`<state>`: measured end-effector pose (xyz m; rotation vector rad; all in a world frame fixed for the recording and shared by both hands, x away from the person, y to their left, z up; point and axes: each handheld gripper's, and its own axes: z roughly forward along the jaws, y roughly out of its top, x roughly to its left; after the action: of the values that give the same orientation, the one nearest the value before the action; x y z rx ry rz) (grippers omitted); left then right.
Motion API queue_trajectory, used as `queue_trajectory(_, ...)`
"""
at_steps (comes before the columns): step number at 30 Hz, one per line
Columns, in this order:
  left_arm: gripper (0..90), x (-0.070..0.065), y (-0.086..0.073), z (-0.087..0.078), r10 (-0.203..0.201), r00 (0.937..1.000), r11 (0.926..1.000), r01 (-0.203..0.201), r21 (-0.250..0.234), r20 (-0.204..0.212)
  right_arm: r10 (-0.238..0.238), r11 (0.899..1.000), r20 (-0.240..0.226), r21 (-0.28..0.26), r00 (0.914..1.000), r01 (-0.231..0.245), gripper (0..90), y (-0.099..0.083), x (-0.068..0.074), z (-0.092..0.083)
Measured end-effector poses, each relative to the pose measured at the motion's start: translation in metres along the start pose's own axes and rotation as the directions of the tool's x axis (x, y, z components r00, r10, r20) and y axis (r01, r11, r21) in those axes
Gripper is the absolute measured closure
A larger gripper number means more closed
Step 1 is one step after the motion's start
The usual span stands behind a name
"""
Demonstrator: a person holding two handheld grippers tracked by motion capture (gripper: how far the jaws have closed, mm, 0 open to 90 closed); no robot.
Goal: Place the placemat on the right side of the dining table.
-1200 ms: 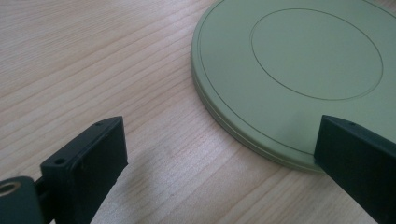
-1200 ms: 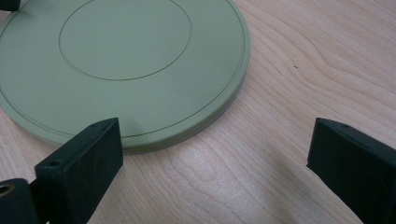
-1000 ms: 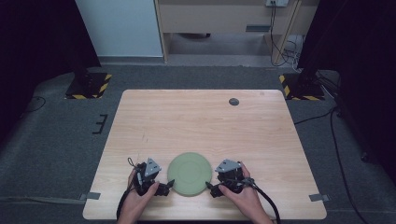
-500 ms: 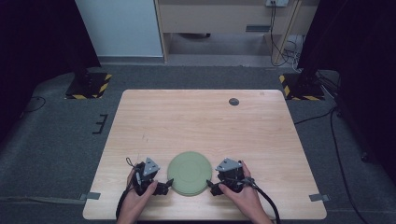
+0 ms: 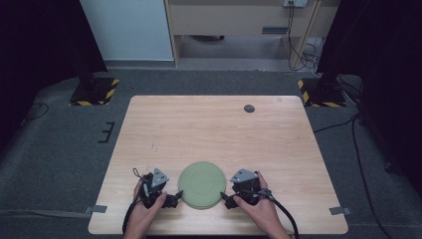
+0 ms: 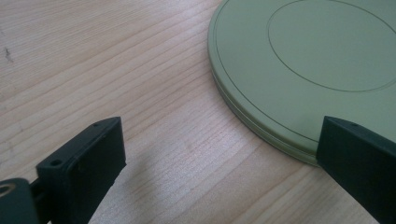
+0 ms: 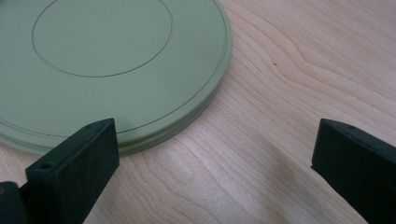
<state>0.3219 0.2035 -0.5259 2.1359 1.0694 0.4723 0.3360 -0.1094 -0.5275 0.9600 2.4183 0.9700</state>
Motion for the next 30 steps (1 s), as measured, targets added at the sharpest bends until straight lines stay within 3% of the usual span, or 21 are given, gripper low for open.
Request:
queue_trajectory(11, 0.1, -0.0015, 0.0031, 0.0027, -0.003, 0.9998, 1.0, 0.003, -0.001, -0.022, 0.018, 1.0, 0.037, 0.0, 0.9992, -0.018, 0.9, 0.0003, -0.0027, 0.0011)
queue_trajectory(19, 0.4, -0.0018, 0.0025, 0.0027, -0.005, 0.9997, 1.0, 0.005, -0.004, -0.024, 0.018, 1.0, 0.03, -0.012, 0.9994, -0.017, 5.4, 0.0003, -0.0006, -0.0013)
queue_trajectory(25, 0.2, -0.0021, 0.0028, 0.0026, -0.005, 0.9996, 1.0, 0.005, -0.002, -0.028, 0.014, 1.0, 0.01, -0.019, 0.9999, -0.013, 5.9, 0.001, 0.0021, -0.0024)
queue_trajectory(30, 0.1, -0.0024, 0.0035, 0.0031, -0.006, 0.9994, 1.0, 0.005, -0.003, -0.034, 0.013, 1.0, 0.02, -0.015, 0.9997, -0.013, 3.7, 0.0014, 0.0028, -0.0014)
